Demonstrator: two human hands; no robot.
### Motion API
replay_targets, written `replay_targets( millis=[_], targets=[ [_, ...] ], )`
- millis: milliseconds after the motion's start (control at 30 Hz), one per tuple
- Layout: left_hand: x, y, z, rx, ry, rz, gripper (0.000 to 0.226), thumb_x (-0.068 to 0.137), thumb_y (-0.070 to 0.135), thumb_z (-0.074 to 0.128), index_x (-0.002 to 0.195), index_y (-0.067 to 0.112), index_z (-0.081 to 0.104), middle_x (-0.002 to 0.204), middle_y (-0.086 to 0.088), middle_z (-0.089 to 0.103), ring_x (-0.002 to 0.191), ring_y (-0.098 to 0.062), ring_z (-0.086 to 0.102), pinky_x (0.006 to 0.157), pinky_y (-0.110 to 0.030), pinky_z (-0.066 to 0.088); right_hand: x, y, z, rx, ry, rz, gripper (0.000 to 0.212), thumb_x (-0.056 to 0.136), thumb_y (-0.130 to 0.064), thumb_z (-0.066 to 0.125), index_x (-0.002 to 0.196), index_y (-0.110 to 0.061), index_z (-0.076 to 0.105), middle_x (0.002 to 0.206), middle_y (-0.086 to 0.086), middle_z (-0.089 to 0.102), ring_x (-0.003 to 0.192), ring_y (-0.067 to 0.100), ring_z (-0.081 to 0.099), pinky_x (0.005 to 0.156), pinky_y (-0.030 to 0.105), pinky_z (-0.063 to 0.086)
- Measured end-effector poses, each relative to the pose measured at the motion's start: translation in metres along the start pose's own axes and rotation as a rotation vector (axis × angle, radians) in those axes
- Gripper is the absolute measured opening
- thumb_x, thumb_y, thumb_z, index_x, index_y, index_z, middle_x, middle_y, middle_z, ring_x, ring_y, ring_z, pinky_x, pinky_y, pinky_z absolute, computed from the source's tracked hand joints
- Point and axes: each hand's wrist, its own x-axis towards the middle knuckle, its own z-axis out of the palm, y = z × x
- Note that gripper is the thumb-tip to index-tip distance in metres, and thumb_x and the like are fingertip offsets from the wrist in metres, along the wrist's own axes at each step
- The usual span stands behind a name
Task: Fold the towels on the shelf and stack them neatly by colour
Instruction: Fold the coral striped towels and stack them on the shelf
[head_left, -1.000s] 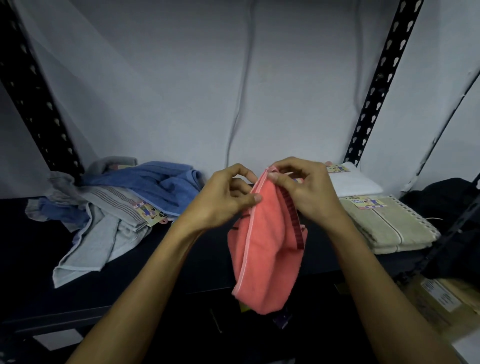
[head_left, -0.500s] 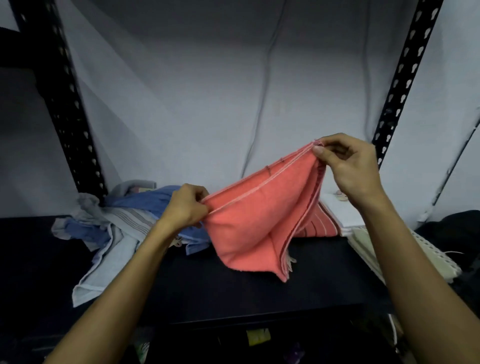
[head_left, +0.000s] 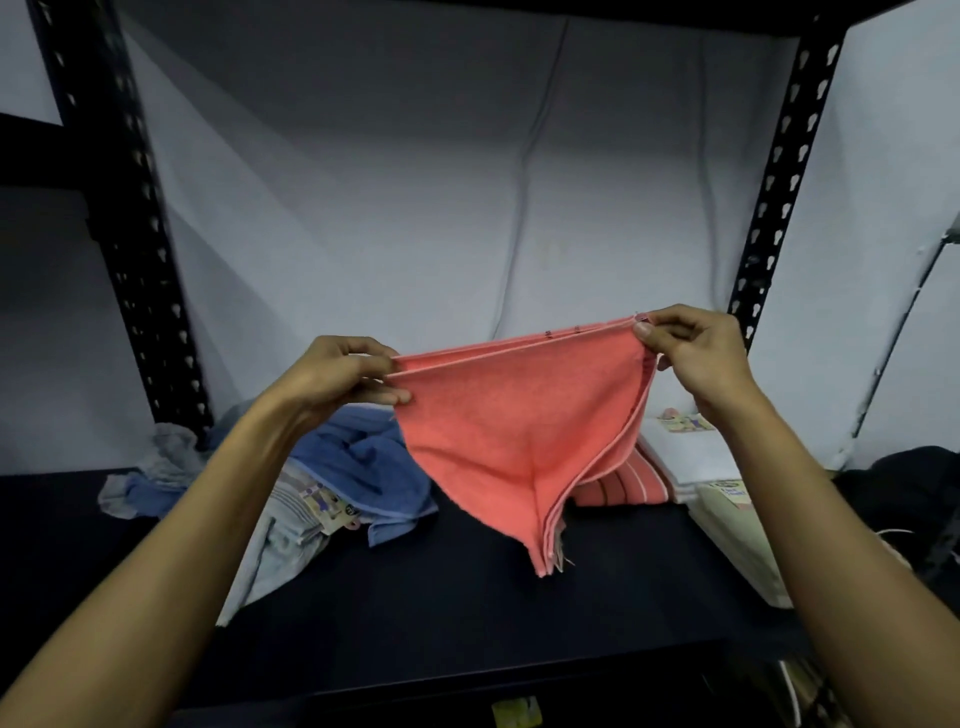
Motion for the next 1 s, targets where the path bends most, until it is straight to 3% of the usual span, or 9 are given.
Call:
replay_targets(
  millis=[133,200,267,367,567,667,767,867,1000],
  targets=[
    [0.006,0.014,-0.008,0.028,0.007,-0.017,0.02,0.093,-0.011,0.053,0.094,0.001,0.07,0.085,-0.018,0.072,0.069,-0.02,0.075,0.053,-0.019,0.057,0.0,-0.005,-0.002,0.07,-0.023,0.004,0.009,0.085,-0.005,0.076,0.089,-0.013,0.076,0.083,0.009,0.073,0.07,0.015,0.063,0.054,0.022,0.048],
    [0.01,0.019,-0.01,-0.113,-0.064,-0.06,0.024,0.089,-0.013,0.055,0.088,0.0,0.075,0.086,-0.016,0.074,0.075,-0.019,0.076,0.061,-0.017,0.058,0.0,-0.006,-0.004,0.137,-0.026,0.041,0.007,0.085,-0.003,0.075,0.091,-0.007,0.075,0.079,0.007,0.073,0.07,0.016,0.062,0.053,0.023,0.048],
    [0.01,0.017,-0.011,-0.205,-0.141,-0.08,0.011,0.075,-0.005,0.072,0.081,0.001,0.08,0.089,-0.016,0.075,0.083,-0.021,0.076,0.07,-0.017,0.059,0.002,-0.005,-0.007,0.189,-0.026,0.1,0.006,0.085,-0.002,0.075,0.091,-0.003,0.074,0.078,0.007,0.072,0.071,0.018,0.062,0.053,0.024,0.048],
    [0.009,0.004,-0.013,-0.026,-0.183,0.012,0.034,0.056,0.017,0.092,0.085,0.003,0.08,0.089,-0.018,0.076,0.085,-0.023,0.075,0.077,-0.021,0.059,0.003,0.001,-0.013,0.21,-0.06,0.172,0.01,0.085,-0.003,0.075,0.093,0.002,0.073,0.083,0.013,0.071,0.077,0.023,0.062,0.059,0.03,0.049],
    [0.009,-0.01,0.001,0.286,-0.121,0.203,0.027,0.095,0.023,0.065,0.093,-0.004,0.066,0.059,-0.015,0.061,0.047,-0.021,0.048,0.047,-0.027,0.043,0.005,0.007,-0.018,0.233,-0.098,0.266,0.013,0.084,-0.006,0.076,0.092,0.004,0.073,0.086,0.013,0.07,0.082,0.026,0.061,0.071,0.034,0.05],
    [0.012,-0.01,0.003,0.342,-0.094,0.22,0.028,0.101,0.027,0.06,0.089,0.001,0.064,0.057,-0.014,0.057,0.05,-0.022,0.044,0.047,-0.026,0.034,0.006,0.011,-0.024,0.25,-0.12,0.314,0.026,0.084,-0.006,0.076,0.1,0.013,0.069,0.096,0.017,0.07,0.086,0.027,0.061,0.077,0.035,0.052],
    [0.016,-0.014,0.006,0.221,-0.143,0.15,0.022,0.102,0.023,0.059,0.093,0.003,0.063,0.065,-0.019,0.062,0.058,-0.026,0.052,0.047,-0.028,0.044,0.007,0.014,-0.025,0.262,-0.125,0.353,0.031,0.085,-0.005,0.074,0.106,0.016,0.065,0.106,0.021,0.068,0.088,0.027,0.061,0.076,0.031,0.054],
    [0.017,-0.022,0.014,0.11,-0.236,0.039,0.031,0.103,0.03,0.054,0.103,0.001,0.067,0.067,-0.017,0.059,0.059,-0.023,0.057,0.052,-0.026,0.053,0.007,0.02,-0.027,0.28,-0.112,0.395,0.02,0.084,-0.006,0.075,0.098,0.007,0.07,0.109,0.021,0.069,0.083,0.024,0.065,0.071,0.027,0.057],
    [0.016,-0.033,0.027,0.182,-0.251,0.052,0.043,0.085,0.038,0.075,0.098,-0.003,0.07,0.072,-0.018,0.061,0.061,-0.021,0.06,0.056,-0.026,0.056,0.005,0.027,-0.03,0.272,-0.1,0.433,0.009,0.082,-0.007,0.077,0.087,0.0,0.073,0.109,0.019,0.07,0.082,0.022,0.066,0.077,0.032,0.054]
  ],
)
